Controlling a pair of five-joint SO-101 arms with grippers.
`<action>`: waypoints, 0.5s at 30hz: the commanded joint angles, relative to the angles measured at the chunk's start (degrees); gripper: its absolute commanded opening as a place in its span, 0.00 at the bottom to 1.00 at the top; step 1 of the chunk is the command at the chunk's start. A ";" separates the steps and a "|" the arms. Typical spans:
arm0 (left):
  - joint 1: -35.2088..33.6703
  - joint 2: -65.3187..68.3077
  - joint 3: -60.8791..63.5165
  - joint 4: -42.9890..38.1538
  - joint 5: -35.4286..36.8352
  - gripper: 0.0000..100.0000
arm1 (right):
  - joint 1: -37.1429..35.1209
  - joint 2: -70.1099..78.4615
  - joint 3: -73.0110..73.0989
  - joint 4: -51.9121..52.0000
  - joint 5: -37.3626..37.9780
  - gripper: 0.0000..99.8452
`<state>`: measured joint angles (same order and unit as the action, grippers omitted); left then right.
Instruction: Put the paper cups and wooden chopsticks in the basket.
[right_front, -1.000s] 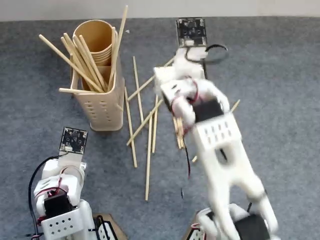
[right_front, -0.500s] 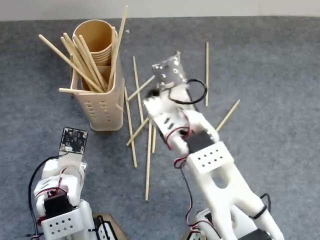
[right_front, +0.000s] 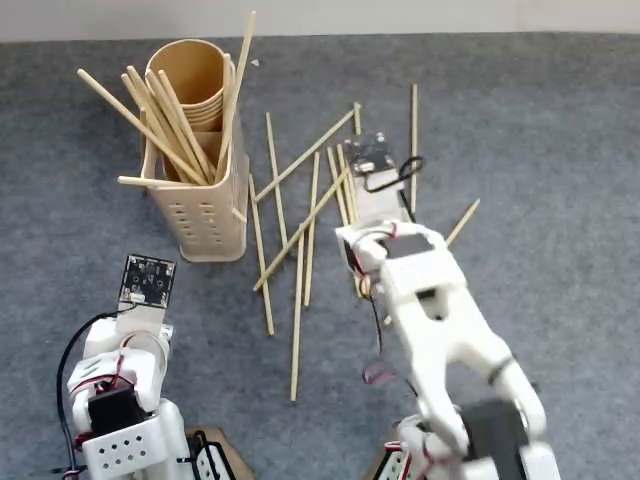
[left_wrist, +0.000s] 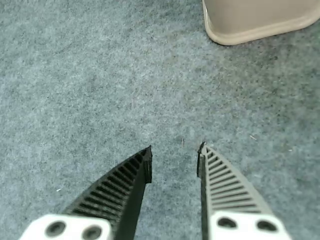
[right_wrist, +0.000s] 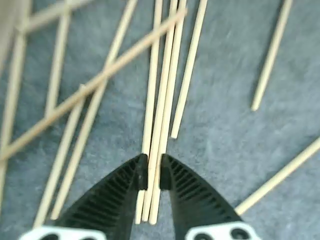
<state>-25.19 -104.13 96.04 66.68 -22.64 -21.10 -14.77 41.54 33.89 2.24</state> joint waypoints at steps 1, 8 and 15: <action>0.66 -0.04 0.92 0.26 -0.26 0.17 | -0.31 9.71 -6.73 0.31 0.53 0.10; 0.66 -0.04 0.92 0.26 -0.26 0.17 | -0.40 15.52 -9.71 0.31 0.53 0.12; 0.66 -0.04 0.92 0.26 -0.26 0.17 | -0.13 15.96 -9.71 0.13 0.53 0.11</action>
<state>-25.19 -104.13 96.04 66.68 -22.64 -21.10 1.41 34.15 33.89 2.24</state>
